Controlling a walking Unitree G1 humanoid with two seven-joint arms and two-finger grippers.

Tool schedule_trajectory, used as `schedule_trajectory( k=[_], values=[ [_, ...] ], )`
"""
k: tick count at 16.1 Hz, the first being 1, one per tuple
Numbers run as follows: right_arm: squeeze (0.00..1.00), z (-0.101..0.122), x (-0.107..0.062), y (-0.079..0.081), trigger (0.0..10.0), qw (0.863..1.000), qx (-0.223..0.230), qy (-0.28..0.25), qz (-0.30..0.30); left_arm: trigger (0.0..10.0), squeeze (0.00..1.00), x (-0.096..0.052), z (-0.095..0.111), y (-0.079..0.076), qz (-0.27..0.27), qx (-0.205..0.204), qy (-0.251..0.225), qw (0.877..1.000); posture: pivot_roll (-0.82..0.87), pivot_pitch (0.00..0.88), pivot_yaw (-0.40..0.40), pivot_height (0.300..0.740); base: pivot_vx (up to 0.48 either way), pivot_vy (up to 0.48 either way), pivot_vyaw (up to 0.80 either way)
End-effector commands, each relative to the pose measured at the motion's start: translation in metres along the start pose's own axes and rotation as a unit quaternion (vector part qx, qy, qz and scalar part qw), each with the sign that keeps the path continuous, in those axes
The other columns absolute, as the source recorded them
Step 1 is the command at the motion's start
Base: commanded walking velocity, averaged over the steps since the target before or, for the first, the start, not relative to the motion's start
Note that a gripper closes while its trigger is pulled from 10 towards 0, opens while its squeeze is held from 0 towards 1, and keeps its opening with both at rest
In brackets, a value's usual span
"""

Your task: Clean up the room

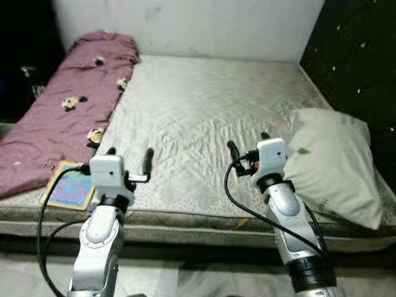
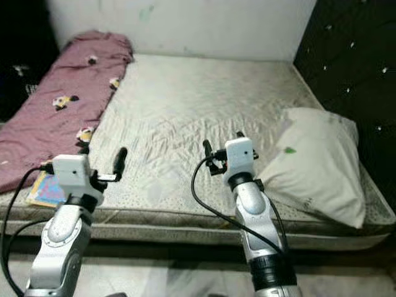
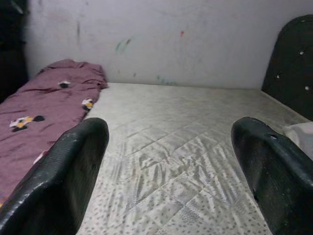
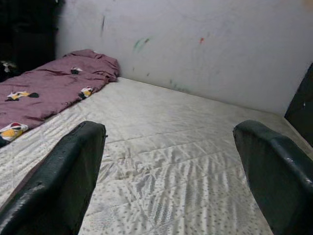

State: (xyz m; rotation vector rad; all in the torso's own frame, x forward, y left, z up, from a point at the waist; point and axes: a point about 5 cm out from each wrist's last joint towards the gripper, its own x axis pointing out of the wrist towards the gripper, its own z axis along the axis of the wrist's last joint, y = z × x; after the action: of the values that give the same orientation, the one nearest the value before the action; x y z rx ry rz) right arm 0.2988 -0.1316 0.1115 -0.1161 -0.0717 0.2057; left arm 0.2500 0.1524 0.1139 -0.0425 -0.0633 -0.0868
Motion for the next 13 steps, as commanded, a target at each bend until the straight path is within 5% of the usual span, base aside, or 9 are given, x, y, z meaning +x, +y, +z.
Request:
schedule_trajectory(
  k=[1, 7, 13],
  values=[
    [0.00, 0.002, 0.002, -0.001, 10.0, 1.000, 0.001, -0.002, 0.001, 10.0, 0.00, 0.001, 0.004, 0.000, -0.004, 0.002, -0.009, 1.000, -0.04, 0.000, -0.027, 0.740, 0.334, 0.000, -0.54],
    [0.00, 0.002, 0.002, -0.001, 10.0, 1.000, 0.001, -0.002, 0.000, 10.0, 0.00, 0.002, 0.003, 0.000, -0.005, 0.002, -0.006, 1.000, -0.04, 0.000, -0.026, 0.740, 0.326, 0.000, -0.08],
    [0.00, 0.006, -0.004, -0.012, 10.0, 0.999, -0.010, -0.009, -0.031, 10.0, 0.00, 0.001, 0.002, 0.013, 0.057, 0.027, 0.004, 0.998, -0.03, 0.000, -0.035, 0.740, 0.000, 0.000, 0.00]
  ],
)
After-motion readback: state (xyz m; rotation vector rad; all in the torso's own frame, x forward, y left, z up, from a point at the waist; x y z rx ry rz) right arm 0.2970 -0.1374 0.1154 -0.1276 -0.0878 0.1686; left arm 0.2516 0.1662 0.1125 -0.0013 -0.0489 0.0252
